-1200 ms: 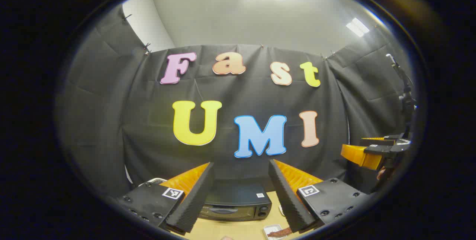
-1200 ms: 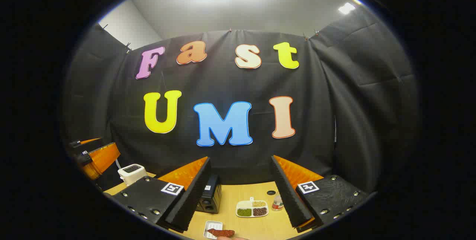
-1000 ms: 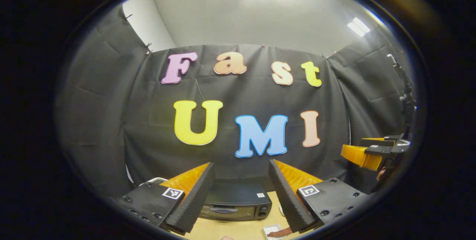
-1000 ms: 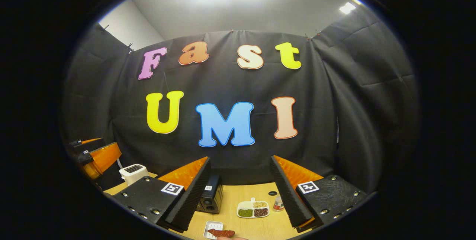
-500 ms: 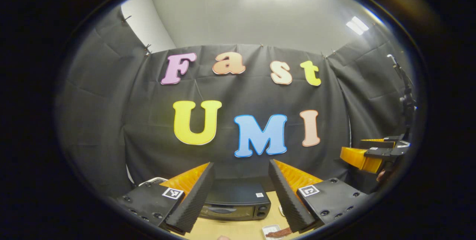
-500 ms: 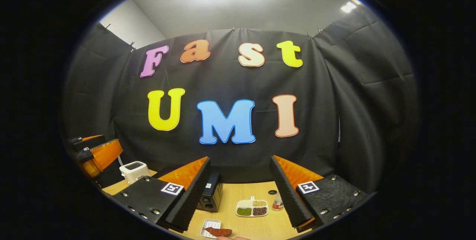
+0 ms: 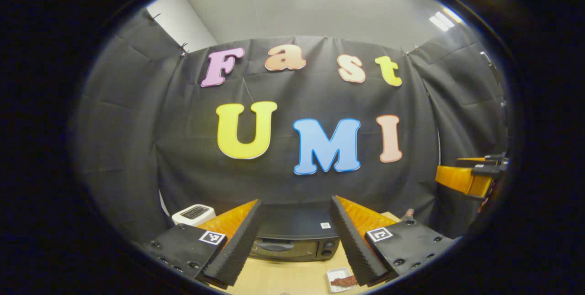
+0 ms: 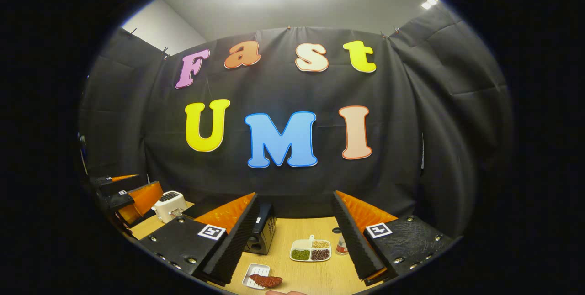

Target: Open the electric oven with the left hand, put the food in, and close the electric oven.

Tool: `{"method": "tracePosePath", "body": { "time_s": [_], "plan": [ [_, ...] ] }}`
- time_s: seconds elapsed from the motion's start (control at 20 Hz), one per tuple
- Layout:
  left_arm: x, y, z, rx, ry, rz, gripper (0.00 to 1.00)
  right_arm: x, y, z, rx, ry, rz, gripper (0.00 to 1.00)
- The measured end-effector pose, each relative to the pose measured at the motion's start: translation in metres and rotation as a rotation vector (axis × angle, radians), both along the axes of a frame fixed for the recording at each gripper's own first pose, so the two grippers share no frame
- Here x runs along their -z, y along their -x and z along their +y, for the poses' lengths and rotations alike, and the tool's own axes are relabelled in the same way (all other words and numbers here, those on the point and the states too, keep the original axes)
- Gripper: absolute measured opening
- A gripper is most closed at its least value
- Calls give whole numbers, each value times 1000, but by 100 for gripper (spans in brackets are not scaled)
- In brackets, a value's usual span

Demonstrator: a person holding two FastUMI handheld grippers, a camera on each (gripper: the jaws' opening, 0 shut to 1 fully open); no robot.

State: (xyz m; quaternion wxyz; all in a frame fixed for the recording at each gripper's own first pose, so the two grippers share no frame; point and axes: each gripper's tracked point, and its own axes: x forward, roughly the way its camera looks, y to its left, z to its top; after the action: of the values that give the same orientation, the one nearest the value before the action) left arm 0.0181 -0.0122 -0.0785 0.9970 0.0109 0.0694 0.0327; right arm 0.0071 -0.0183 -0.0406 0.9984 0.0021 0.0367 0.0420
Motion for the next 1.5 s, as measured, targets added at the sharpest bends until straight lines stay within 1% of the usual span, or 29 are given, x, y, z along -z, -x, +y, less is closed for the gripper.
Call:
{"method": "tracePosePath", "body": {
  "time_s": [0.05, 0.15, 0.2, 0.25, 0.3, 0.35, 0.4, 0.55, 0.65, 0.7, 0.85, 0.95, 1.0, 1.05, 1.15, 1.2, 1.25, 1.3, 1.35, 1.4, 1.45, 1.5],
  "plan": [
    [11, -3, -3, 1, 2, 17, 96, 3, -2, -3, -6, -9, 8, 96],
    [33, -6, -2, -4, 1, 60, 96, 10, -6, -6, -21, -31, 22, 96],
    [44, -8, -1, -9, -1, 74, 96, 11, -8, -7, -26, -41, 22, 92],
    [53, -12, 1, -9, -3, 89, 92, 15, -11, -11, -19, -47, 27, 92],
    [66, -15, 5, -11, -8, 108, 96, 18, -14, -15, -5, -44, 38, 96],
    [77, -19, 9, -9, -18, 127, 96, 19, -14, -18, 12, -41, 44, 96],
    [88, -26, 12, 2, -24, 146, 100, 17, -14, -21, 30, -40, 41, 96],
    [125, -46, 24, 32, 2, 214, 100, 17, -11, -21, 71, -39, 49, 96],
    [148, -62, 33, 45, 8, 249, 91, 16, -9, -21, 96, -35, 49, 96],
    [160, -70, 38, 48, 1, 268, 100, 15, -9, -23, 112, -28, 50, 96],
    [198, -96, 54, 57, -14, 331, 100, 21, -7, -24, 148, -13, 65, 96],
    [230, -112, 64, 37, 21, 398, 100, 24, -8, -26, 169, -10, 75, 96],
    [244, -119, 67, 27, 40, 420, 97, 25, -8, -25, 177, -8, 82, 96],
    [255, -124, 70, 17, 45, 434, 97, 27, -8, -24, 184, -2, 88, 96],
    [268, -136, 76, 15, 15, 450, 97, 27, -9, -24, 194, 24, 90, 96],
    [272, -142, 79, 13, 9, 457, 100, 27, -9, -24, 200, 36, 89, 96],
    [277, -147, 78, 22, 18, 467, 100, 26, -9, -23, 204, 42, 89, 96],
    [288, -149, 77, 27, 16, 480, 100, 27, -10, -23, 208, 46, 90, 100],
    [295, -151, 77, 27, 4, 503, 100, 29, -10, -22, 211, 47, 95, 100],
    [292, -153, 77, 27, 4, 472, 96, 31, -10, -22, 213, 49, 101, 96],
    [295, -158, 78, 24, -3, 488, 92, 33, -10, -23, 216, 50, 107, 96],
    [292, -155, 76, 27, 9, 501, 95, 35, -10, -24, 218, 50, 113, 96]
  ]
}}
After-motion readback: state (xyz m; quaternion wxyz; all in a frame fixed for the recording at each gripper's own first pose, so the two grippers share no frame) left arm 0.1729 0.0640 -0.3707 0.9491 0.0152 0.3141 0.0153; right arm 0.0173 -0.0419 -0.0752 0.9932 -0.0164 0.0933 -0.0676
